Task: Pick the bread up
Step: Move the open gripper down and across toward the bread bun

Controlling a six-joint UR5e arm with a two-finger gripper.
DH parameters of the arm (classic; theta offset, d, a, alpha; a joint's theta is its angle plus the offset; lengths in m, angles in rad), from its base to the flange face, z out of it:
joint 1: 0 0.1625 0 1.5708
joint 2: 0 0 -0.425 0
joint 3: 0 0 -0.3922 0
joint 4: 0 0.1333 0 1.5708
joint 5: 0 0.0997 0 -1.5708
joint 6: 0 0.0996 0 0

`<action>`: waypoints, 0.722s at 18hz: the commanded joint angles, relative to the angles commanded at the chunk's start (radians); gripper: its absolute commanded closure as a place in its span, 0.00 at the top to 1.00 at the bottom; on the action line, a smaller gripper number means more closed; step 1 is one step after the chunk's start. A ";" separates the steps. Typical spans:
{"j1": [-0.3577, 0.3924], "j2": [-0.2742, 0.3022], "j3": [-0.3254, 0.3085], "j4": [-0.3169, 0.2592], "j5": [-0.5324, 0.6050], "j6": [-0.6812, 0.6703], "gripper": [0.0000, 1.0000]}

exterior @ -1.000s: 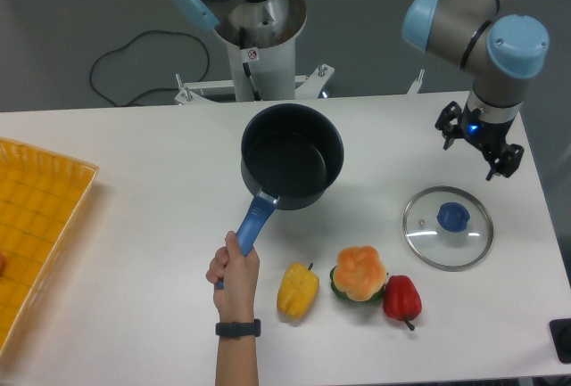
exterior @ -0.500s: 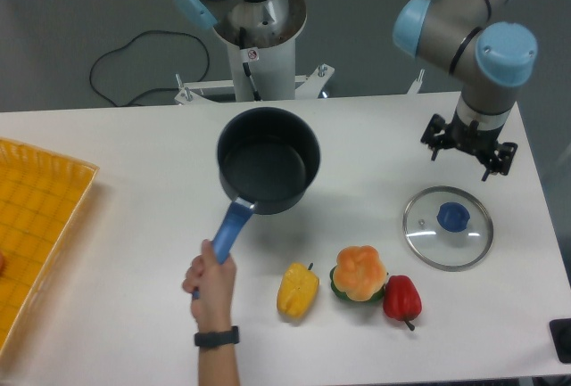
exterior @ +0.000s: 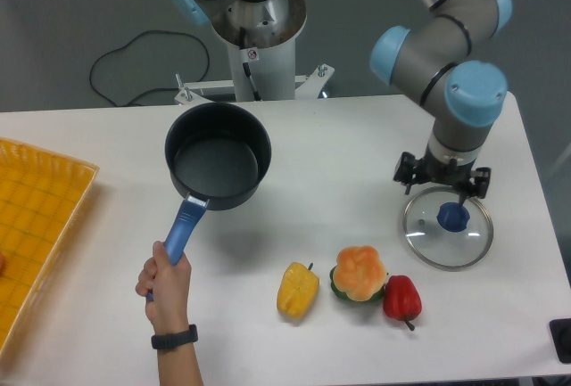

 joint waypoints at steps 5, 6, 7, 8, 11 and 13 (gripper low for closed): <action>-0.031 -0.015 0.002 0.011 -0.089 -0.019 1.00; -0.031 -0.015 0.002 0.011 -0.130 -0.017 1.00; -0.029 -0.017 0.003 0.011 -0.156 -0.017 1.00; -0.031 -0.015 0.002 0.009 -0.170 -0.023 1.00; -0.034 -0.014 0.002 0.006 -0.204 -0.055 1.00; -0.034 -0.014 0.003 0.009 -0.225 -0.083 1.00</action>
